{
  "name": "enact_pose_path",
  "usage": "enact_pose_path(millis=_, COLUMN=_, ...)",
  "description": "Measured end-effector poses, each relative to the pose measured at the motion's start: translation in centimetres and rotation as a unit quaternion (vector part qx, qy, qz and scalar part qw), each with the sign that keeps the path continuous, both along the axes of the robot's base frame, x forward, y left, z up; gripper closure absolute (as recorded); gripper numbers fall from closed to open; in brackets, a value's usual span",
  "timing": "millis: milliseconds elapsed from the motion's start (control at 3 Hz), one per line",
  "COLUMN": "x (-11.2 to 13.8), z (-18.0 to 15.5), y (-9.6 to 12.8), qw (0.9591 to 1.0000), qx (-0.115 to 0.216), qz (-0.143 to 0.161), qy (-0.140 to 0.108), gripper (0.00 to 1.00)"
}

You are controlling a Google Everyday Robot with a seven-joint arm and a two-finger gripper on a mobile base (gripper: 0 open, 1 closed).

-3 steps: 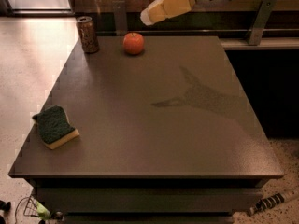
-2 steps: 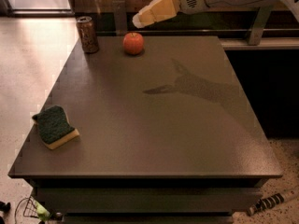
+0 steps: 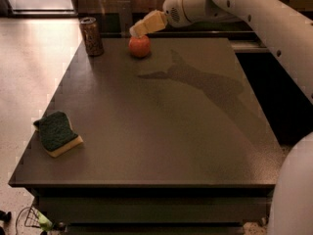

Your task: Move apple near sponge

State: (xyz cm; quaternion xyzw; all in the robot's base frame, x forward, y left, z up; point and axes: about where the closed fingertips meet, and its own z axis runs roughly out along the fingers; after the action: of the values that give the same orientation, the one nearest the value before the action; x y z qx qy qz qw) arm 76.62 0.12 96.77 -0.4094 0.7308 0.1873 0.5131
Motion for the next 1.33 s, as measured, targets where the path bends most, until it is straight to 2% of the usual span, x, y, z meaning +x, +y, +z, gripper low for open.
enact_pose_path(millis=333, x=2.6, z=-2.8, y=-1.1, qw=0.9995, qx=0.004, qz=-0.028, qy=0.013, gripper=0.0)
enact_pose_path(millis=667, x=4.8, z=-5.3, y=-0.6, qw=0.9988, qx=0.024, qz=-0.034, qy=0.027, gripper=0.0)
enact_pose_path(millis=1000, x=6.7, z=-9.3, y=3.9, qw=0.995, qx=0.085, qz=-0.003, qy=0.054, gripper=0.0)
enact_pose_path(millis=1333, x=6.8, z=-10.4, y=6.2, qw=0.9923, qx=0.106, qz=0.016, qy=0.062, gripper=0.0)
